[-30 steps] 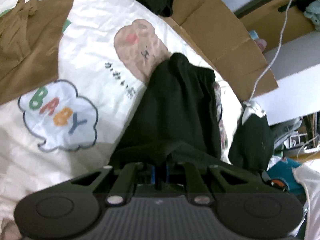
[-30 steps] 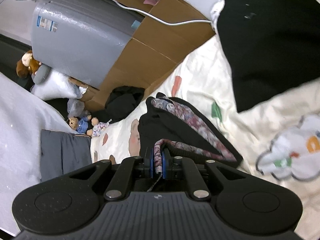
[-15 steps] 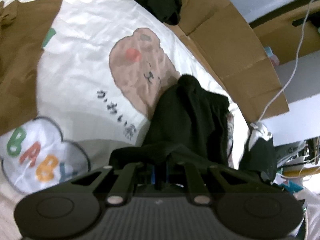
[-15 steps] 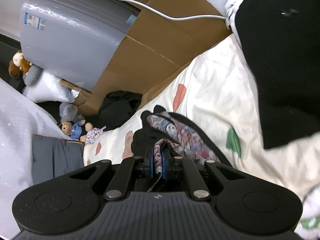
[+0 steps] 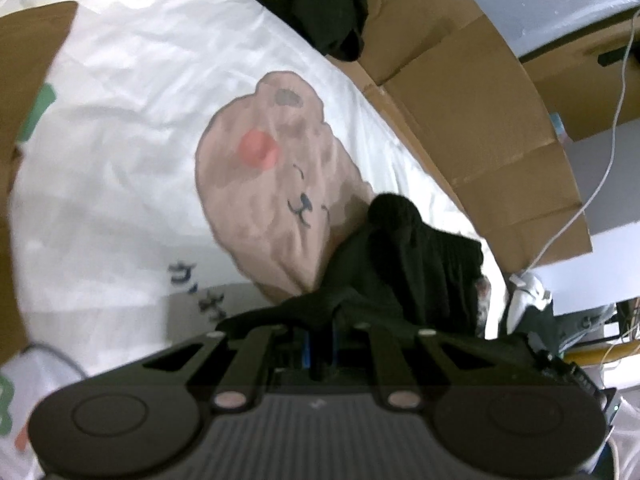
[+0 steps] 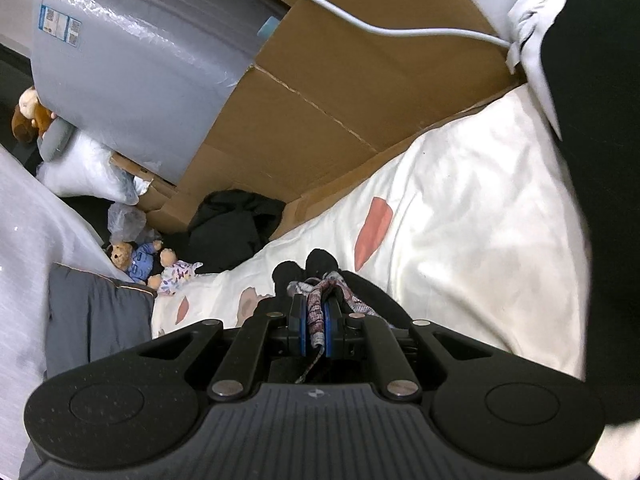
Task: Fold clothes
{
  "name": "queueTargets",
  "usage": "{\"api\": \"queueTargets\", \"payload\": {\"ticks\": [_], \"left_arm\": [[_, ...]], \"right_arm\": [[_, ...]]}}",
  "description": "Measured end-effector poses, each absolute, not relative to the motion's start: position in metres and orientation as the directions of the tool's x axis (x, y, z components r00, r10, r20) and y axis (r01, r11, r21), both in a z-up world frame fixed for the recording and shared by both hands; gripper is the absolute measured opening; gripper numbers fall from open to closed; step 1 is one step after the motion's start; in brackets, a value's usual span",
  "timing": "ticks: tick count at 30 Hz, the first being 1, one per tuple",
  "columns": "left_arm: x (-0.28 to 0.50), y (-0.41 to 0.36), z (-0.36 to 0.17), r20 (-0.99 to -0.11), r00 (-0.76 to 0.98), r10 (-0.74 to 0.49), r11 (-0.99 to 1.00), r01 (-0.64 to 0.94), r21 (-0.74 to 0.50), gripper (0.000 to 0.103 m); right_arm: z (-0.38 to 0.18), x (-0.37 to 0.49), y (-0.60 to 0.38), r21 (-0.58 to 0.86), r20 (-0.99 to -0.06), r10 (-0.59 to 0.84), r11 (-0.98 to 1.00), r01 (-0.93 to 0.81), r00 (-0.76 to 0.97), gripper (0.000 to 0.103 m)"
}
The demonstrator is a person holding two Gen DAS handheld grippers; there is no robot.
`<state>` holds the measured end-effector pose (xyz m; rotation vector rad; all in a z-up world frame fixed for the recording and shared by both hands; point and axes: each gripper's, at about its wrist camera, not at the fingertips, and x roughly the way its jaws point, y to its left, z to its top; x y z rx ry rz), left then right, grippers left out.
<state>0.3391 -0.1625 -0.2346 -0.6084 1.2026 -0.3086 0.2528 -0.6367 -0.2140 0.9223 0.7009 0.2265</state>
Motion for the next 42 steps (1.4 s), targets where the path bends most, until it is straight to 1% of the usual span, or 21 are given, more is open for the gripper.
{"api": "queueTargets", "payload": {"ticks": [7, 10, 11, 13, 14, 15, 16, 17, 18, 20, 22, 25, 26, 27, 29, 31, 32, 36, 39, 42], "left_arm": [[0.359, -0.164, -0.245, -0.758, 0.349, -0.55, 0.782, -0.104, -0.615, 0.01], [0.365, -0.164, -0.251, -0.75, 0.345, -0.564, 0.772, -0.105, -0.628, 0.01], [0.368, -0.163, -0.253, -0.746, 0.34, -0.572, 0.765, -0.106, -0.635, 0.011], [0.373, -0.161, -0.256, -0.739, 0.335, -0.584, 0.755, -0.111, -0.647, 0.012], [0.377, -0.16, -0.257, -0.736, 0.329, -0.591, 0.752, -0.106, -0.651, 0.012], [0.381, -0.16, -0.256, -0.737, 0.319, -0.595, 0.757, -0.086, -0.648, 0.012], [0.384, -0.161, -0.254, -0.741, 0.314, -0.594, 0.766, -0.062, -0.64, 0.013], [0.387, -0.162, -0.251, -0.742, 0.311, -0.594, 0.772, -0.037, -0.634, 0.013], [0.389, -0.161, -0.245, -0.739, 0.314, -0.597, 0.775, -0.014, -0.632, 0.013], [0.393, -0.162, -0.237, -0.737, 0.31, -0.6, 0.778, 0.014, -0.628, 0.013], [0.395, -0.164, -0.231, -0.746, 0.303, -0.593, 0.791, 0.046, -0.61, 0.014], [0.397, -0.162, -0.226, -0.748, 0.294, -0.594, 0.792, 0.057, -0.607, 0.017], [0.397, -0.158, -0.224, -0.741, 0.306, -0.597, 0.785, 0.033, -0.619, 0.024], [0.397, -0.153, -0.224, -0.737, 0.331, -0.59, 0.781, 0.004, -0.624, 0.043], [0.398, -0.144, -0.221, -0.728, 0.385, -0.567, 0.779, -0.036, -0.626, 0.06], [0.399, -0.14, -0.22, -0.731, 0.397, -0.555, 0.789, -0.027, -0.613, 0.059], [0.4, -0.14, -0.219, -0.746, 0.39, -0.54, 0.809, -0.004, -0.588, 0.059], [0.4, -0.153, -0.212, -0.784, 0.392, -0.481, 0.875, 0.157, -0.459, 0.06], [0.398, -0.16, -0.219, -0.799, 0.373, -0.472, 0.88, 0.25, -0.403, 0.061], [0.395, -0.164, -0.228, -0.811, 0.362, -0.46, 0.881, 0.299, -0.367, 0.061]], "right_arm": [[-0.227, 0.266, -0.641, 0.799, -0.461, 0.464, 0.588, 0.126, 0.756, 0.009], [-0.233, 0.267, -0.643, 0.814, -0.449, 0.47, 0.566, 0.13, 0.76, 0.01], [-0.234, 0.268, -0.645, 0.822, -0.44, 0.473, 0.555, 0.13, 0.763, 0.013], [-0.234, 0.269, -0.646, 0.835, -0.422, 0.477, 0.535, 0.126, 0.771, 0.014], [-0.233, 0.269, -0.647, 0.841, -0.413, 0.477, 0.527, 0.124, 0.776, 0.02], [-0.232, 0.269, -0.647, 0.845, -0.403, 0.473, 0.521, 0.12, 0.784, 0.032], [-0.231, 0.268, -0.647, 0.846, -0.396, 0.467, 0.52, 0.117, 0.79, 0.04], [-0.228, 0.267, -0.647, 0.846, -0.382, 0.451, 0.522, 0.109, 0.807, 0.054], [-0.226, 0.265, -0.647, 0.846, -0.368, 0.434, 0.523, 0.102, 0.822, 0.061], [-0.222, 0.263, -0.646, 0.842, -0.352, 0.426, 0.533, 0.083, 0.833, 0.065], [-0.22, 0.262, -0.644, 0.831, -0.349, 0.417, 0.551, 0.072, 0.839, 0.065], [-0.217, 0.264, -0.639, 0.786, -0.387, 0.399, 0.614, 0.071, 0.832, 0.065], [-0.215, 0.265, -0.633, 0.746, -0.421, 0.382, 0.662, 0.075, 0.823, 0.065], [-0.215, 0.266, -0.631, 0.721, -0.441, 0.37, 0.689, 0.077, 0.817, 0.065], [-0.215, 0.267, -0.626, 0.689, -0.466, 0.357, 0.721, 0.079, 0.81, 0.065], [-0.216, 0.268, -0.624, 0.668, -0.482, 0.345, 0.74, 0.083, 0.805, 0.065], [-0.217, 0.268, -0.623, 0.653, -0.493, 0.337, 0.752, 0.085, 0.802, 0.065], [-0.22, 0.269, -0.623, 0.632, -0.508, 0.325, 0.77, 0.089, 0.797, 0.065], [-0.223, 0.269, -0.625, 0.621, -0.517, 0.318, 0.778, 0.092, 0.794, 0.065], [-0.227, 0.27, -0.626, 0.62, -0.524, 0.319, 0.779, 0.097, 0.79, 0.066]]}}
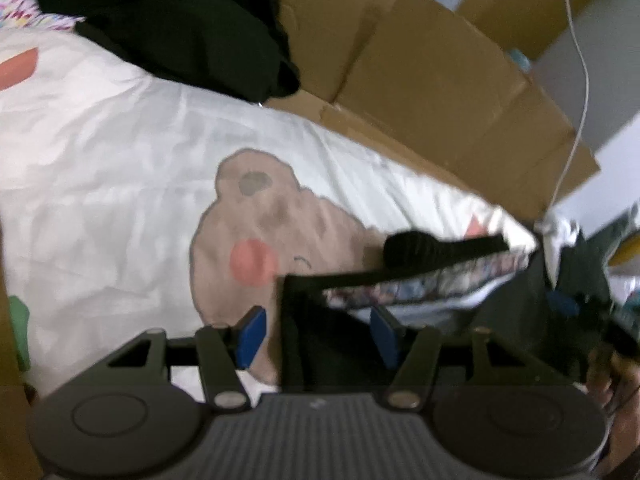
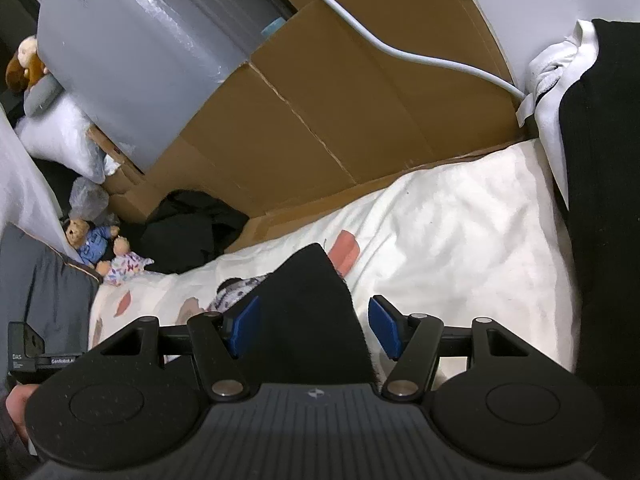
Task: Fold clothes
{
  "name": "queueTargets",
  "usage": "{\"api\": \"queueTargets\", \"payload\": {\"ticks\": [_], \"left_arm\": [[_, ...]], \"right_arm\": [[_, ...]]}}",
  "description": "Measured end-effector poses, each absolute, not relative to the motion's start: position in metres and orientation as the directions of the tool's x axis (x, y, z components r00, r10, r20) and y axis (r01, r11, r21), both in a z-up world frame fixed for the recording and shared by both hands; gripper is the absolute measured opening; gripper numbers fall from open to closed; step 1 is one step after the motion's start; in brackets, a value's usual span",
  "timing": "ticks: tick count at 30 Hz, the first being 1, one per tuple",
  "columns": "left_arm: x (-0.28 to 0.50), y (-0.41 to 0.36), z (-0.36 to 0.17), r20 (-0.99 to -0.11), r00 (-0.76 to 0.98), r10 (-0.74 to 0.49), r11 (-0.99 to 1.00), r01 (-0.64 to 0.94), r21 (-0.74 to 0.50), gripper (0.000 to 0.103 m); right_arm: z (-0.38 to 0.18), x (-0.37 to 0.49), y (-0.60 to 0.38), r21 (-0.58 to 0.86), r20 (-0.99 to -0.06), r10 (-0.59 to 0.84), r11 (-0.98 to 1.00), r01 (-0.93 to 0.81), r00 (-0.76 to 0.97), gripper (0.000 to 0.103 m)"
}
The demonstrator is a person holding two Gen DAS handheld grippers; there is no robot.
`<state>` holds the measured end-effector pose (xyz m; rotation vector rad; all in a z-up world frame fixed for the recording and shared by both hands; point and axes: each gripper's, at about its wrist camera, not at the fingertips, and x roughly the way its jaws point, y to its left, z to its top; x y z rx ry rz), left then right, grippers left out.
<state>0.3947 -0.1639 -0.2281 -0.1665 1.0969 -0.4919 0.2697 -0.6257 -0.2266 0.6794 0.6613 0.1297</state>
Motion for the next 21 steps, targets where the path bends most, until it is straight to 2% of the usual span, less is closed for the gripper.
{"api": "queueTargets", "payload": {"ticks": [10, 13, 16, 17, 18, 19, 21], "left_arm": [[0.394, -0.183, -0.261, -0.817, 0.332, -0.472, 0.858, 0.389, -0.337, 0.065], [0.396, -0.188, -0.265, -0.802, 0.348, -0.485, 0.848, 0.41, -0.335, 0.071], [0.397, -0.188, -0.267, -0.786, 0.357, -0.504, 0.84, 0.413, -0.351, 0.072], [0.397, -0.188, -0.268, -0.783, 0.361, -0.507, 0.839, 0.414, -0.352, 0.066], [0.397, -0.188, -0.269, -0.781, 0.365, -0.507, 0.84, 0.413, -0.352, 0.048], [0.397, -0.187, -0.27, -0.781, 0.367, -0.505, 0.843, 0.405, -0.354, 0.037], [0.399, -0.185, -0.272, -0.779, 0.358, -0.515, 0.841, 0.385, -0.38, 0.008]], "right_arm": [[-0.239, 0.285, -0.627, 0.614, -0.554, 0.334, 0.782, 0.103, 0.762, 0.066], [-0.24, 0.295, -0.629, 0.613, -0.56, 0.35, 0.785, 0.092, 0.751, 0.066], [-0.243, 0.308, -0.631, 0.62, -0.571, 0.376, 0.78, 0.084, 0.73, 0.066], [-0.247, 0.316, -0.63, 0.636, -0.571, 0.412, 0.769, 0.065, 0.71, 0.066], [-0.25, 0.322, -0.63, 0.65, -0.571, 0.441, 0.758, 0.054, 0.692, 0.066], [-0.252, 0.324, -0.629, 0.652, -0.574, 0.447, 0.756, 0.054, 0.686, 0.066], [-0.26, 0.333, -0.628, 0.667, -0.583, 0.467, 0.742, 0.064, 0.664, 0.064]]}}
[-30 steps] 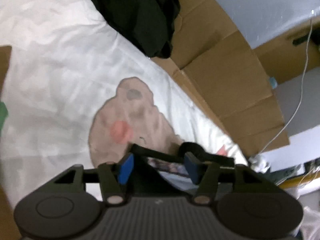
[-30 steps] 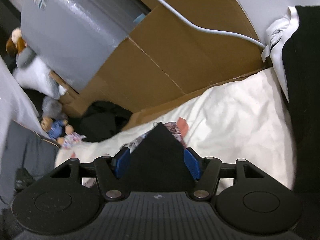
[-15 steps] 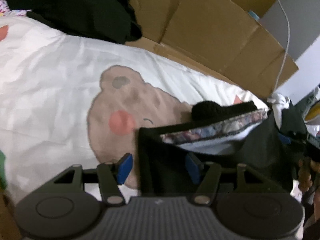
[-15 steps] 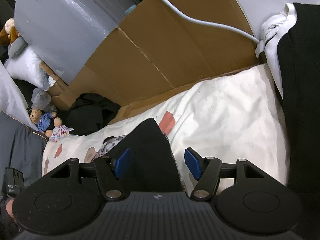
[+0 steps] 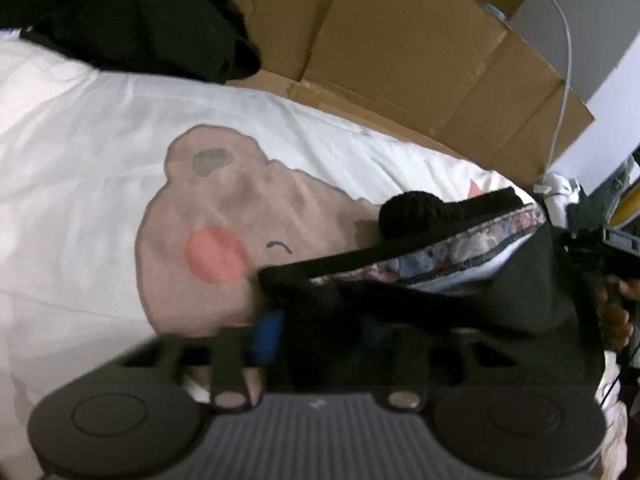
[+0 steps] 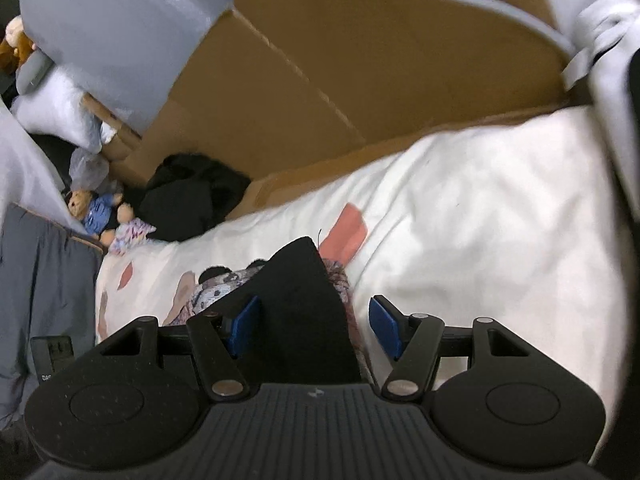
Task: Fold clothes
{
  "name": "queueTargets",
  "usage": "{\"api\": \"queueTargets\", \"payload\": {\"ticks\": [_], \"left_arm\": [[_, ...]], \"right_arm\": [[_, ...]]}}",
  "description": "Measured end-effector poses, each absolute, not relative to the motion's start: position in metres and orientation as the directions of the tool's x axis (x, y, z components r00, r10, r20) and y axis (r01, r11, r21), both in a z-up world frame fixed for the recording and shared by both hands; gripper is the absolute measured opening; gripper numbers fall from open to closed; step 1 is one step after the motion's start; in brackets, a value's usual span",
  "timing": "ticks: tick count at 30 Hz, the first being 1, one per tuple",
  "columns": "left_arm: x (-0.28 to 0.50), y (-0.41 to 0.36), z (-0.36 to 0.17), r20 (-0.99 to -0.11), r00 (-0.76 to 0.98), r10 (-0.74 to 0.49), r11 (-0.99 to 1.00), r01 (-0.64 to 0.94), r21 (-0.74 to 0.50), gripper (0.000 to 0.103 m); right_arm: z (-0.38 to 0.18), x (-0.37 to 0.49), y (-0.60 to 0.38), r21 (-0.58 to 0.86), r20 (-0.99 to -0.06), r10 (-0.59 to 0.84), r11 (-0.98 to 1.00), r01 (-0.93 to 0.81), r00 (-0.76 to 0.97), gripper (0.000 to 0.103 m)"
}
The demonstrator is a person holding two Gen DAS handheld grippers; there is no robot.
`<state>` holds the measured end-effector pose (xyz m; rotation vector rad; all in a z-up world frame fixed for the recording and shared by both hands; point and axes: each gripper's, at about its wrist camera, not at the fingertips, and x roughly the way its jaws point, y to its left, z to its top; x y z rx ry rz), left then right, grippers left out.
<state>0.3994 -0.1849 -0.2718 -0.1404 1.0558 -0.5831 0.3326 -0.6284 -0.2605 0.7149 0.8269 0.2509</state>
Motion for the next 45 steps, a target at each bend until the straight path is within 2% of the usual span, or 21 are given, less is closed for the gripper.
{"api": "queueTargets", "payload": {"ticks": [1, 3, 4, 6, 12, 16, 23, 26, 28, 29, 31, 32, 33, 38, 45], "left_arm": [[0.4, -0.183, -0.272, -0.773, 0.353, -0.528, 0.836, 0.376, -0.4, 0.007], [0.4, -0.18, -0.268, -0.765, 0.364, -0.531, 0.836, 0.371, -0.404, 0.006], [0.399, -0.177, -0.265, -0.755, 0.375, -0.537, 0.835, 0.362, -0.414, 0.006], [0.399, -0.17, -0.259, -0.738, 0.391, -0.55, 0.831, 0.344, -0.437, 0.005], [0.403, -0.151, -0.248, -0.685, 0.421, -0.594, 0.804, 0.284, -0.523, 0.005], [0.41, -0.153, -0.245, -0.67, 0.448, -0.592, 0.803, 0.258, -0.537, 0.005], [0.437, -0.163, -0.262, -0.701, 0.44, -0.562, 0.826, 0.243, -0.509, 0.006], [0.445, -0.174, -0.269, -0.75, 0.395, -0.531, 0.847, 0.25, -0.469, 0.011], [0.447, -0.178, -0.264, -0.776, 0.378, -0.505, 0.863, 0.256, -0.437, 0.016], [0.447, -0.178, -0.26, -0.784, 0.377, -0.493, 0.869, 0.257, -0.422, 0.017], [0.448, -0.179, -0.249, -0.801, 0.373, -0.468, 0.881, 0.263, -0.393, 0.018], [0.448, -0.178, -0.24, -0.81, 0.368, -0.457, 0.886, 0.27, -0.377, 0.019], [0.449, -0.178, -0.231, -0.819, 0.363, -0.446, 0.89, 0.277, -0.362, 0.021], [0.434, -0.173, -0.165, -0.865, 0.35, -0.36, 0.915, 0.313, -0.254, 0.026], [0.419, -0.18, -0.074, -0.868, 0.388, -0.311, 0.92, 0.352, -0.173, 0.028]], "right_arm": [[-0.263, 0.334, -0.629, 0.677, -0.58, 0.478, 0.733, 0.064, 0.66, 0.06], [-0.269, 0.336, -0.629, 0.728, -0.55, 0.534, 0.683, 0.056, 0.642, 0.013], [-0.267, 0.334, -0.629, 0.715, -0.562, 0.517, 0.696, 0.064, 0.646, 0.007], [-0.263, 0.329, -0.63, 0.694, -0.575, 0.485, 0.715, 0.08, 0.659, 0.005], [-0.236, 0.312, -0.638, 0.674, -0.541, 0.418, 0.734, 0.079, 0.729, 0.004], [-0.226, 0.316, -0.636, 0.642, -0.56, 0.383, 0.761, 0.093, 0.735, 0.004], [-0.236, 0.334, -0.639, 0.614, -0.601, 0.339, 0.776, 0.146, 0.723, 0.004], [-0.245, 0.341, -0.639, 0.611, -0.62, 0.343, 0.775, 0.161, 0.705, 0.005], [-0.248, 0.344, -0.638, 0.611, -0.635, 0.35, 0.773, 0.17, 0.689, 0.008], [-0.246, 0.342, -0.638, 0.609, -0.638, 0.346, 0.774, 0.175, 0.688, 0.013], [-0.24, 0.337, -0.638, 0.599, -0.639, 0.333, 0.78, 0.178, 0.693, 0.029], [-0.232, 0.331, -0.64, 0.594, -0.634, 0.321, 0.785, 0.178, 0.703, 0.043], [-0.226, 0.328, -0.639, 0.593, -0.63, 0.315, 0.785, 0.178, 0.71, 0.048], [-0.19, 0.3, -0.643, 0.59, -0.621, 0.313, 0.79, 0.165, 0.719, 0.048], [-0.114, 0.259, -0.641, 0.555, -0.618, 0.313, 0.824, 0.118, 0.722, 0.049]]}}
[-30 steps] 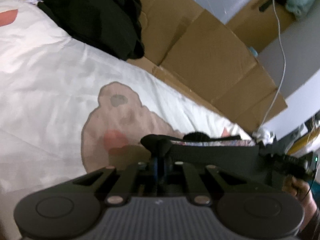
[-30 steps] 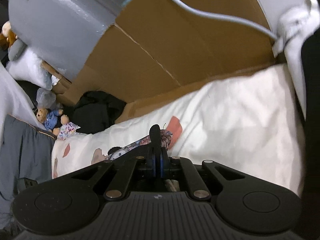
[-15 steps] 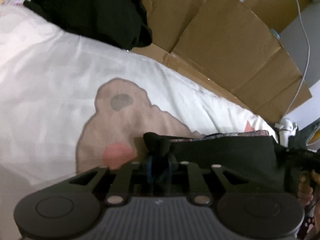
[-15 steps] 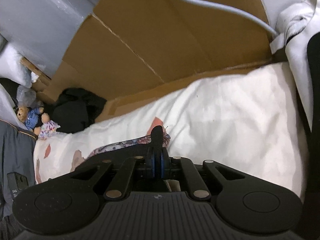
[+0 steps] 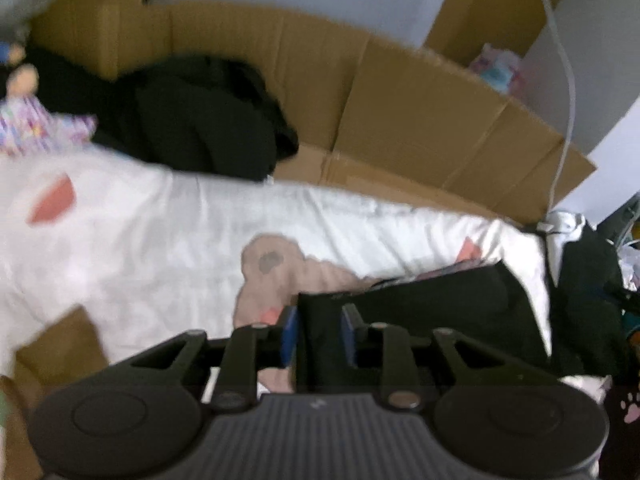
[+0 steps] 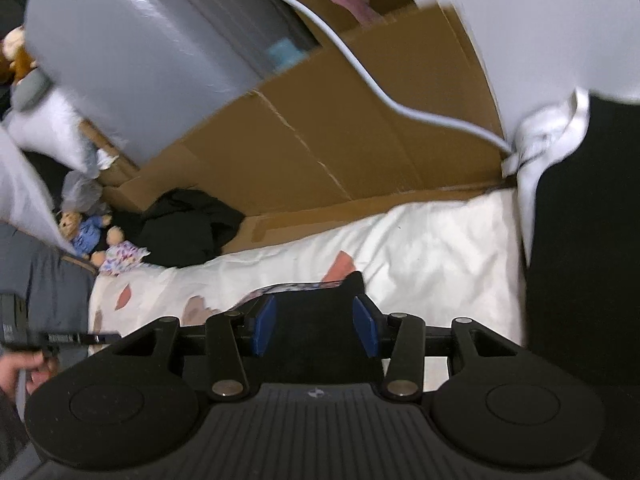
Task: Fold clothes
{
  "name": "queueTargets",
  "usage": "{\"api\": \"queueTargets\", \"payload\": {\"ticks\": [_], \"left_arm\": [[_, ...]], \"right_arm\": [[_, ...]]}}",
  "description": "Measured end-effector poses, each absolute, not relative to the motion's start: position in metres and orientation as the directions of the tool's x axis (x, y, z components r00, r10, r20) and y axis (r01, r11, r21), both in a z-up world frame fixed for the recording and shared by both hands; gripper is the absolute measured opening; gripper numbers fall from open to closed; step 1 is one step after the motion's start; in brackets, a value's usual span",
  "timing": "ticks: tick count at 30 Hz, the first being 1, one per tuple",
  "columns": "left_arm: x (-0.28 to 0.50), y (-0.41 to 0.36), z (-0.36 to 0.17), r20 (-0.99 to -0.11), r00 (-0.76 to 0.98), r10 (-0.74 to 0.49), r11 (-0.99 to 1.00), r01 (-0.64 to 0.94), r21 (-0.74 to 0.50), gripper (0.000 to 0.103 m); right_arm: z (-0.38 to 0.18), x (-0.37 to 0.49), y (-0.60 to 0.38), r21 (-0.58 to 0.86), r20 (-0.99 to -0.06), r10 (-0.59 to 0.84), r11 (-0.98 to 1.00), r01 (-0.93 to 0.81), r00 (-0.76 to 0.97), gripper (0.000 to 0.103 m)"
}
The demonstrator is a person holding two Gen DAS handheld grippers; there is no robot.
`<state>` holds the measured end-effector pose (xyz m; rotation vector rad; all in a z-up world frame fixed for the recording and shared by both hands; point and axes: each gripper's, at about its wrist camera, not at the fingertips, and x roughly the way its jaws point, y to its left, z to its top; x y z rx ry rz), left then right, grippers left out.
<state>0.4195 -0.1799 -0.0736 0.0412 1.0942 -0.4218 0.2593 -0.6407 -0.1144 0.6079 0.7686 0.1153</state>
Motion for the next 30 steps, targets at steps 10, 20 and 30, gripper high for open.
{"api": "queueTargets", "payload": {"ticks": [10, 20, 30], "left_arm": [[0.382, -0.171, 0.015, -0.843, 0.396, -0.363, 0.875, 0.456, -0.162, 0.031], [0.331, -0.146, -0.061, -0.846, 0.35, -0.403, 0.86, 0.46, -0.219, 0.046], [0.32, -0.169, -0.159, -0.849, 0.283, -0.447, 0.814, 0.522, -0.255, 0.074]], "right_arm": [[-0.032, 0.219, -0.634, 0.463, -0.658, 0.287, 0.883, 0.074, 0.696, 0.051], [-0.054, 0.179, -0.61, 0.406, -0.721, 0.281, 0.912, 0.058, 0.634, 0.052], [-0.129, 0.17, -0.593, 0.391, -0.764, 0.264, 0.915, 0.098, 0.588, 0.059]]}}
